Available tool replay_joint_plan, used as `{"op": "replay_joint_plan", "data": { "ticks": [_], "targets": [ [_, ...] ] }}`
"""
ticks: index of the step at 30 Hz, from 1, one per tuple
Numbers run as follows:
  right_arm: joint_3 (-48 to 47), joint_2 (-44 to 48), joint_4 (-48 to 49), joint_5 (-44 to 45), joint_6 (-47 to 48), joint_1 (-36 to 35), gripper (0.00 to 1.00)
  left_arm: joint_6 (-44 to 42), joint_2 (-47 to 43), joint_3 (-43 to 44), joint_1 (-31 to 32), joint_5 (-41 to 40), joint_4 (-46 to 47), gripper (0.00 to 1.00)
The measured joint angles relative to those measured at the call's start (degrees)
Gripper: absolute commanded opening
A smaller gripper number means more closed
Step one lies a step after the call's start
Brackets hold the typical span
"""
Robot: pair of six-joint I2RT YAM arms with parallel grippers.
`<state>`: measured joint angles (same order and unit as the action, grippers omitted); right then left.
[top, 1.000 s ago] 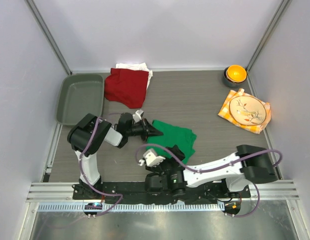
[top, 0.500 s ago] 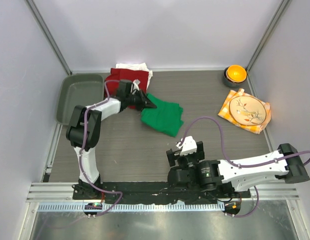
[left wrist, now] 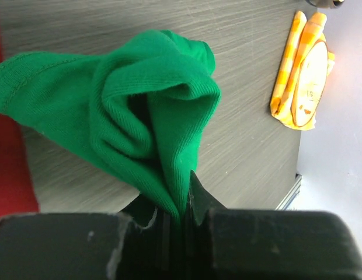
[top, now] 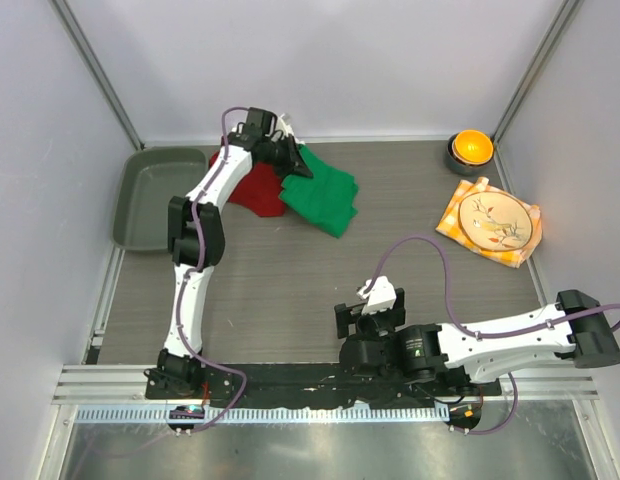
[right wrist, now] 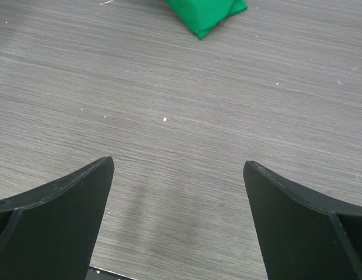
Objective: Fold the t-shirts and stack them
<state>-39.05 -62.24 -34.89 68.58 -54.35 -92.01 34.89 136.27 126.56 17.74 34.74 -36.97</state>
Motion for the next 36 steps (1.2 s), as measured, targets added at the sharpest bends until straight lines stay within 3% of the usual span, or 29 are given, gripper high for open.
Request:
{"op": "replay_joint_plan", "data": {
  "ticks": [6, 16, 21, 36],
  "targets": [
    [1.62, 0.28, 3.17, -2.23, 0.46, 0.63, 1.0, -4.0, 2.54, 6.23, -3.91, 1.05, -7.13, 0.0],
    [1.64, -4.92, 8.0, -4.87, 2.01, 0.7, 1.0, -6.67, 2.58, 13.03, -12.48, 4.02, -11.3, 0.0],
    [1.64, -7.52, 10.29, -6.54, 3.04, 0.74, 1.0, -6.86, 2.58, 17.09, -13.75, 6.49, -11.17, 0.0],
    [1.62, -8.68, 12.66, -9.11, 5.46, 1.7, 1.0, -4.46, 2.58, 17.33, -19.23, 11.19, -8.11, 0.0]
  ]
}}
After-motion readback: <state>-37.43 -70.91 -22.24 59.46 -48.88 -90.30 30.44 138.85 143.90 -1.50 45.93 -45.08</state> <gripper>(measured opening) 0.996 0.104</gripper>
